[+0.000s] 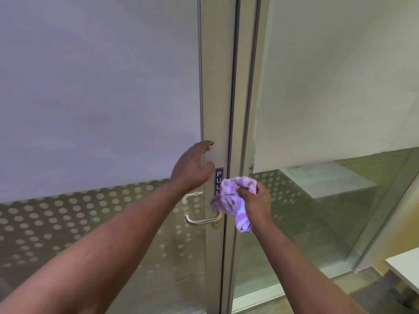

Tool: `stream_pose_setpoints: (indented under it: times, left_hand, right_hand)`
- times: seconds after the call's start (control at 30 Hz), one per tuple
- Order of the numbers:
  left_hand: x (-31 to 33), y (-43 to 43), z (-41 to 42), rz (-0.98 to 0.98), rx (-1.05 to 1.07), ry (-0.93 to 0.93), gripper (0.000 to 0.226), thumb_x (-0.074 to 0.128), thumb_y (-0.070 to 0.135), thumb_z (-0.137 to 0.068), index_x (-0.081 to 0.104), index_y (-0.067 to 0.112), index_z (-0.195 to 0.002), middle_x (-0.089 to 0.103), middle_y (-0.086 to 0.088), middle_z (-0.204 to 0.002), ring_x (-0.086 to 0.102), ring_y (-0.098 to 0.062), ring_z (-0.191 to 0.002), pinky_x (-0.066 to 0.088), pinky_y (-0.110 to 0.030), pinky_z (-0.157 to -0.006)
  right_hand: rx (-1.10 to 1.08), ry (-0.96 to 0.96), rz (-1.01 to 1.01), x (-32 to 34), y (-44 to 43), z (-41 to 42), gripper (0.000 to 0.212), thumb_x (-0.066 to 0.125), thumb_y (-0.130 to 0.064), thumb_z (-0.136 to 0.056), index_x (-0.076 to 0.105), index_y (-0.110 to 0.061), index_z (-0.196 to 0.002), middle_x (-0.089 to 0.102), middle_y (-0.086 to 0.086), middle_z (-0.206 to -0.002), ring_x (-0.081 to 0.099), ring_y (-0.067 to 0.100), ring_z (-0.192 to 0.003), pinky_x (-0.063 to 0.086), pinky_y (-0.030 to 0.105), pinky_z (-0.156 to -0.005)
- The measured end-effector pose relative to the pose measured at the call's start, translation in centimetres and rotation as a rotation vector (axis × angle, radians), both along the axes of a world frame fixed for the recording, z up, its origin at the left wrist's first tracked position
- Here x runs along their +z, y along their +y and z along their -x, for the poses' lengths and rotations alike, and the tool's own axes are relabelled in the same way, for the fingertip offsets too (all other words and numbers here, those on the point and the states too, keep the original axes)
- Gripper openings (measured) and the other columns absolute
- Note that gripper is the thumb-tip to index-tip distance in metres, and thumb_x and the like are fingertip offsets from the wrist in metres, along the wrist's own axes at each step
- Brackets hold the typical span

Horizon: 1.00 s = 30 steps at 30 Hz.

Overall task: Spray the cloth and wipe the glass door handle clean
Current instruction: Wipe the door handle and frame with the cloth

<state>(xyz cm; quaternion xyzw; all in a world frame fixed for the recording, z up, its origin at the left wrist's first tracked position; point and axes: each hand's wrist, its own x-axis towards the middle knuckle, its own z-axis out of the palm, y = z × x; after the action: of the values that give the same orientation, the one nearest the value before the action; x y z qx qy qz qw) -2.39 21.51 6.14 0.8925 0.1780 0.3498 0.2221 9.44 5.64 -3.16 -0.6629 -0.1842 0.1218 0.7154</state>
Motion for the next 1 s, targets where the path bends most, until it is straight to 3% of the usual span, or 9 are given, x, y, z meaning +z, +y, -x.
stream_pose_setpoints:
  times: [0.13,0.2,0.33,0.47,0.57,0.63,0.8,0.9,1.0]
  left_hand:
    - [1.8,2.3,-1.7,-0.525,-0.024,-0.055,0.054,0.063,0.016,-0.086,0.056,0.012,-0.139,0.063,-0.01,-0.134,0.056,-0.03,-0.126,0.039,-0.045,-0.115]
    - [2.4,3.5,-2.6,-0.694,-0.056,-0.032,0.054,0.062,0.017,-0.086,0.056,0.01,-0.14,0.059,-0.011,-0.141,0.051,-0.03,-0.136,0.028,-0.044,-0.124]
    - [3.4,5.7,-4.0,-0.896,-0.095,0.024,0.054,0.057,0.016,-0.09,0.053,0.008,-0.143,0.049,-0.014,-0.153,0.035,-0.031,-0.15,0.013,-0.046,-0.129]
    - [3.4,7.5,-4.9,-1.016,-0.126,0.041,0.05,0.054,0.016,-0.095,0.052,0.007,-0.144,0.043,-0.018,-0.158,0.029,-0.033,-0.154,0.015,-0.05,-0.129]
    - [2.9,8.0,-5.1,-1.086,-0.108,0.012,0.048,0.051,0.017,-0.097,0.054,0.006,-0.144,0.04,-0.02,-0.16,0.029,-0.035,-0.154,0.016,-0.052,-0.128]
    - [2.7,8.1,-5.1,-1.104,-0.107,-0.012,0.049,0.051,0.016,-0.096,0.055,0.005,-0.143,0.04,-0.02,-0.16,0.032,-0.036,-0.153,0.017,-0.053,-0.128]
    - [2.9,8.0,-5.2,-1.119,-0.103,-0.019,0.05,0.051,0.017,-0.096,0.054,0.005,-0.144,0.039,-0.02,-0.16,0.031,-0.036,-0.153,0.016,-0.053,-0.128]
    - [2.9,8.0,-5.2,-1.122,-0.097,-0.031,0.051,0.05,0.017,-0.096,0.052,0.005,-0.146,0.038,-0.021,-0.161,0.03,-0.036,-0.153,0.015,-0.053,-0.128]
    - [3.0,8.1,-5.1,-1.123,-0.093,-0.036,0.051,0.051,0.017,-0.096,0.052,0.005,-0.146,0.037,-0.02,-0.161,0.03,-0.035,-0.153,0.015,-0.053,-0.128]
  right_hand:
    - [-0.068,-0.06,0.124,-1.6,0.3,-0.1,0.011,0.066,-0.017,-0.086,0.07,-0.016,-0.095,0.074,0.005,-0.086,0.071,0.025,-0.075,0.055,0.031,-0.062]
    - [-0.044,-0.04,0.172,-3.1,1.2,-0.3,0.015,0.059,-0.023,-0.083,0.07,-0.017,-0.092,0.071,0.008,-0.083,0.068,0.028,-0.063,0.059,0.037,-0.052]
    - [-0.054,-0.15,0.407,-6.6,2.5,-1.6,0.022,0.062,-0.045,-0.079,0.064,-0.039,-0.1,0.07,-0.004,-0.092,0.074,0.022,-0.073,0.064,0.046,-0.064]
    - [-0.031,-0.233,0.6,-6.5,3.6,-0.4,0.016,0.064,-0.039,-0.083,0.069,-0.032,-0.097,0.068,-0.005,-0.097,0.071,0.021,-0.078,0.057,0.031,-0.073]
    - [0.032,-0.261,0.641,-7.6,5.1,-0.5,0.024,0.057,-0.04,-0.077,0.069,-0.034,-0.097,0.071,-0.008,-0.095,0.074,0.018,-0.068,0.062,0.036,-0.062]
    - [0.093,-0.287,0.679,-8.0,6.4,-0.4,0.031,0.055,-0.031,-0.075,0.071,-0.037,-0.101,0.073,-0.01,-0.091,0.074,0.015,-0.064,0.059,0.029,-0.059]
    - [0.135,-0.699,0.921,-6.9,7.6,0.6,0.011,0.061,-0.025,-0.073,0.067,-0.016,-0.073,0.069,0.002,-0.08,0.065,0.031,-0.077,0.05,0.034,-0.07]
    - [0.203,-0.894,0.984,-8.4,7.6,0.3,0.032,0.062,-0.04,-0.073,0.079,-0.018,-0.091,0.072,0.002,-0.1,0.065,0.031,-0.096,0.048,0.042,-0.084]
    - [0.187,-0.862,0.963,-8.9,7.7,0.2,0.044,0.053,-0.045,-0.079,0.078,-0.015,-0.099,0.069,0.0,-0.11,0.06,0.03,-0.104,0.046,0.042,-0.088]
